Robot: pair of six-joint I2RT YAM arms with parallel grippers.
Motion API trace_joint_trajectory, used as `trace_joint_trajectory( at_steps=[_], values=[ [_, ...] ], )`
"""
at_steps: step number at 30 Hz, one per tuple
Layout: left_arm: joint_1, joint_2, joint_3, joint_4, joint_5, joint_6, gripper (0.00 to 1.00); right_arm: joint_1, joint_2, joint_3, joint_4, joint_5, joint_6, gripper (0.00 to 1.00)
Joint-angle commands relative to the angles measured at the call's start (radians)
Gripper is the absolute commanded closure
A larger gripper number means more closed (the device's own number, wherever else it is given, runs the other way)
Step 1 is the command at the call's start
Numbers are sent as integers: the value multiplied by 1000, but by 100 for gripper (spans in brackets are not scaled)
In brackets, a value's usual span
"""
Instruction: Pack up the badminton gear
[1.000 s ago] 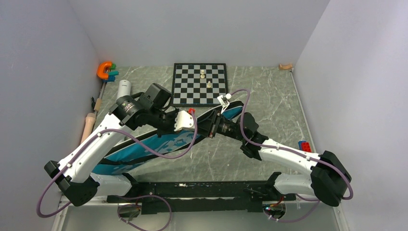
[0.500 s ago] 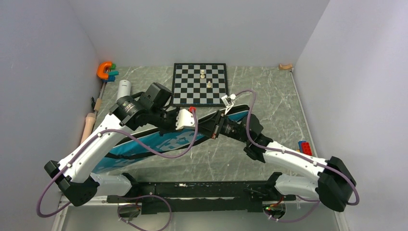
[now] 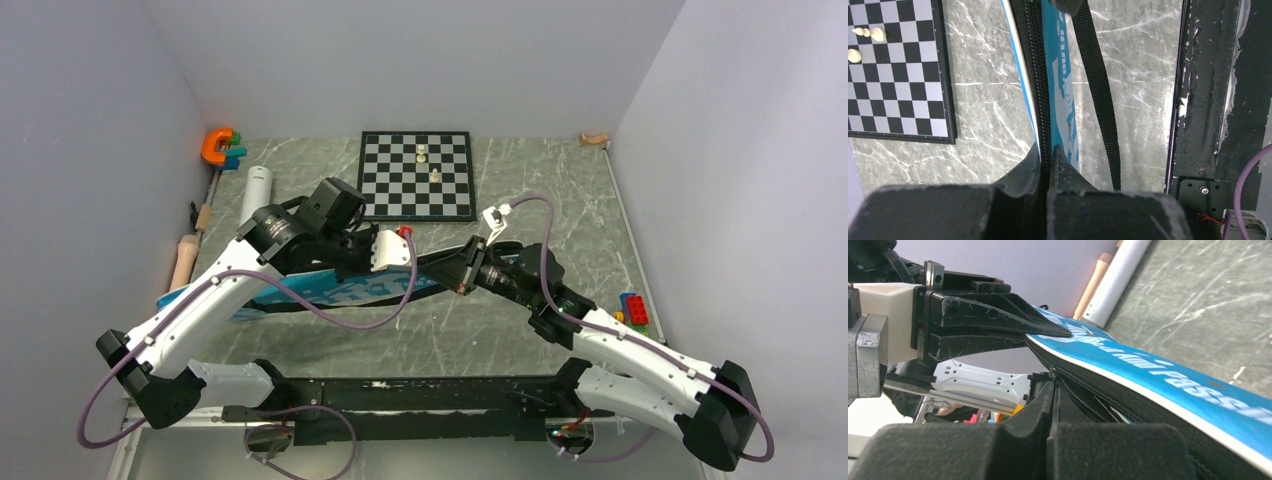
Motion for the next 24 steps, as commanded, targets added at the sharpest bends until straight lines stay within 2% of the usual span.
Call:
trace_joint_trajectory(
  at_steps=[1,16,24],
  values=[
    [-3,-55,2,34,-44,14,100,-35,-60,29,-113,32,-36,100],
    [-18,-81,-26,3,-67,75,100,-230,-268,32,-436,-16,-86,100],
    [-22,-82,-28,-14,-71,97,100,-327,-293,130,-677,40,-162,100]
  ],
)
